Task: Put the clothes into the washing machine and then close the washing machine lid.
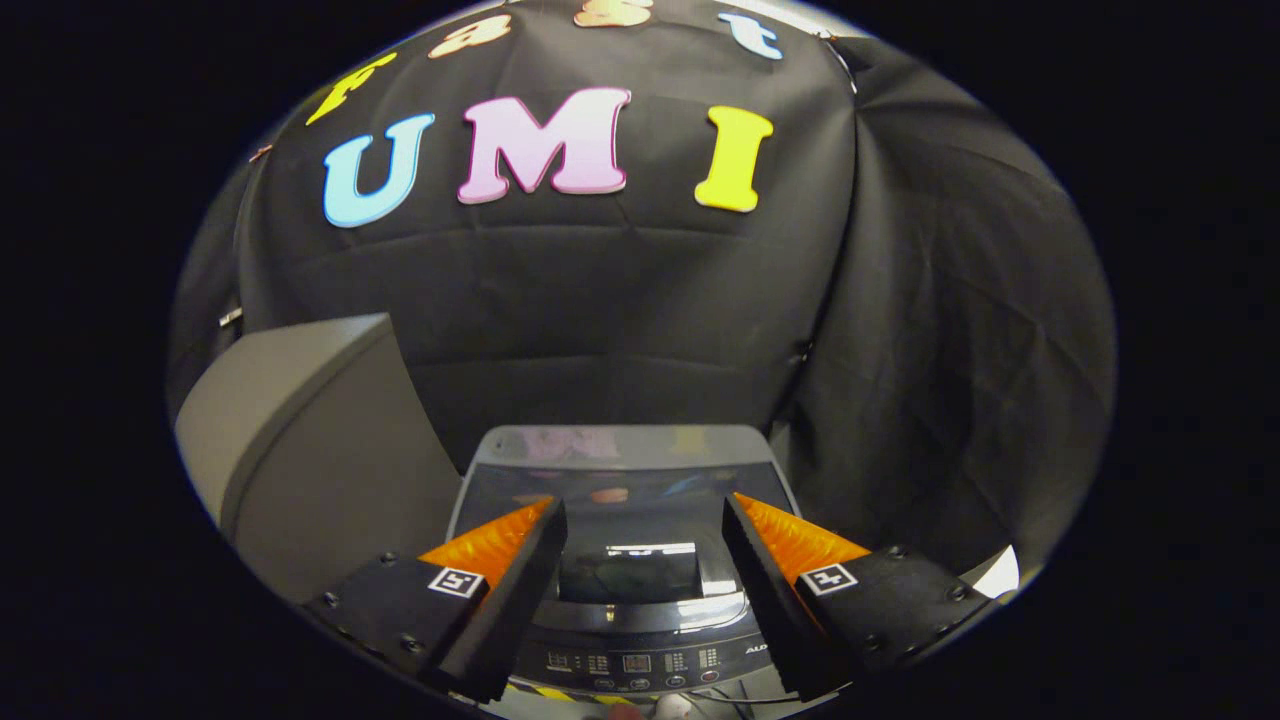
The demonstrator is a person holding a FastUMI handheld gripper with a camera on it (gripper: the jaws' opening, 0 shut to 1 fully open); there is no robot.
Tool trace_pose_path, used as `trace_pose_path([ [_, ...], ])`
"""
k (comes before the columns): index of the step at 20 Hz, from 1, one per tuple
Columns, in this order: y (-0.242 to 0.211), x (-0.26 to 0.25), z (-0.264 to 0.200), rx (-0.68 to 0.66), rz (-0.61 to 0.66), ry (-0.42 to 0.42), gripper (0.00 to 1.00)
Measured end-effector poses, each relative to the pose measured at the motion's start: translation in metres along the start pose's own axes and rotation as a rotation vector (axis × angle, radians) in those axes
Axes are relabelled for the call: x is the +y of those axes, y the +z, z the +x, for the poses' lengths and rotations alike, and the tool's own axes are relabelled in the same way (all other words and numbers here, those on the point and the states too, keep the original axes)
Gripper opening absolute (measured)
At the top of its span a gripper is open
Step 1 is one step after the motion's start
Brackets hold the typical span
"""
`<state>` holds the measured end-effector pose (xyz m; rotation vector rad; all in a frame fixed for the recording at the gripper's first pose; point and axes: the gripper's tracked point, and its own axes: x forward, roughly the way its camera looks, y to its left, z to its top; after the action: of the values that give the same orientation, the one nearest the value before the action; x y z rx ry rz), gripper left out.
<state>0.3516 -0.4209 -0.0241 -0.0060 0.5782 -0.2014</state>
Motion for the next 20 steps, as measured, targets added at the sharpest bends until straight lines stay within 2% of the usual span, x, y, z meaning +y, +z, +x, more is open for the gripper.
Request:
trace_pose_path([
  [10, 0.11, 0.024, -0.088, -0.32, 0.024, 0.045, 0.98],
  [17, 0.154, 0.04, -0.152, -0.462, -0.005, 0.08, 0.98],
  [20, 0.16, 0.049, -0.175, -0.494, -0.016, 0.096, 0.98],
])
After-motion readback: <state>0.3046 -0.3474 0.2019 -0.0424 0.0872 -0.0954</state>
